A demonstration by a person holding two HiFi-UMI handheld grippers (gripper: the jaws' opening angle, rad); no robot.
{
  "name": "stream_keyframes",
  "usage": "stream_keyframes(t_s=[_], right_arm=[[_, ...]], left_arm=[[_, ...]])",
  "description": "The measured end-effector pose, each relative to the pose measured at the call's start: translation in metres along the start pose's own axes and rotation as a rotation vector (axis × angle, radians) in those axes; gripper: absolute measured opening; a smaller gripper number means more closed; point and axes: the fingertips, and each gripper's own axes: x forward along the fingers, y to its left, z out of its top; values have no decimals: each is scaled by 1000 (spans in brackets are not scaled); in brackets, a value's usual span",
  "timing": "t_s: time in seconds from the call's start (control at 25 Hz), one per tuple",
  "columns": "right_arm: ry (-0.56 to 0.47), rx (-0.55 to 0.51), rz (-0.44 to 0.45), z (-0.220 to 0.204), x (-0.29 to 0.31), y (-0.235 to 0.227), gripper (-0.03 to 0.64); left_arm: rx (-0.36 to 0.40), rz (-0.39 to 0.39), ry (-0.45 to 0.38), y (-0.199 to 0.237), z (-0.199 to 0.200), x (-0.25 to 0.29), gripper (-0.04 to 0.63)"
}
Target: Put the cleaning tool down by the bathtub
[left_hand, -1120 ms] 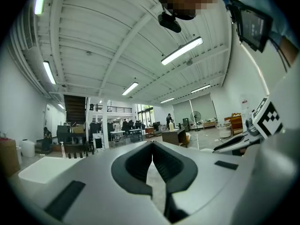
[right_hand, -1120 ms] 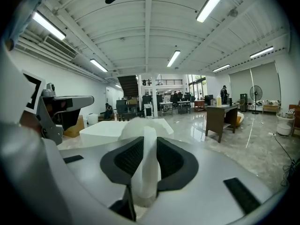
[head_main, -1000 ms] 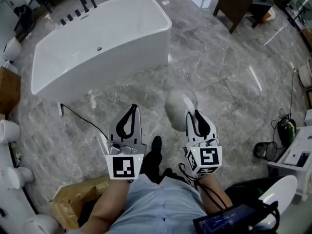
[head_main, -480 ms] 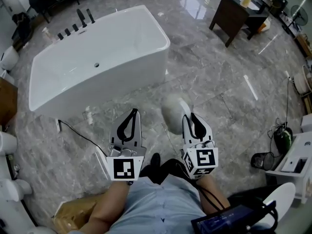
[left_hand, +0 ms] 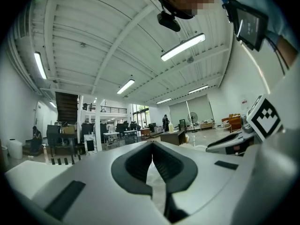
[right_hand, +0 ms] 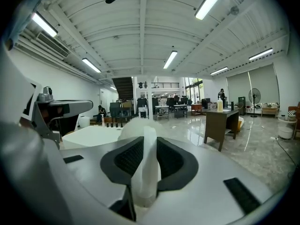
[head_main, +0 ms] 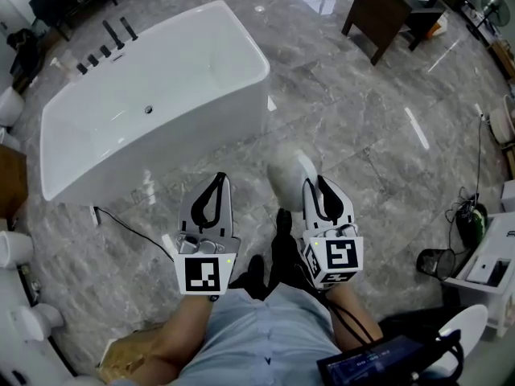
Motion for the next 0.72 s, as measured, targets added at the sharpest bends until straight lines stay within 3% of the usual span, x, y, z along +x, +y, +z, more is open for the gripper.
stream_keyframes(t_s=[0.36,0.72], right_arm=[[41,26,-9,16,88,-94,97],[8,33,-22,50,138,-168,97]], left_arm=[[10,-34,31,-20,-3,136,17],[37,-43,4,-42,19,226,17]])
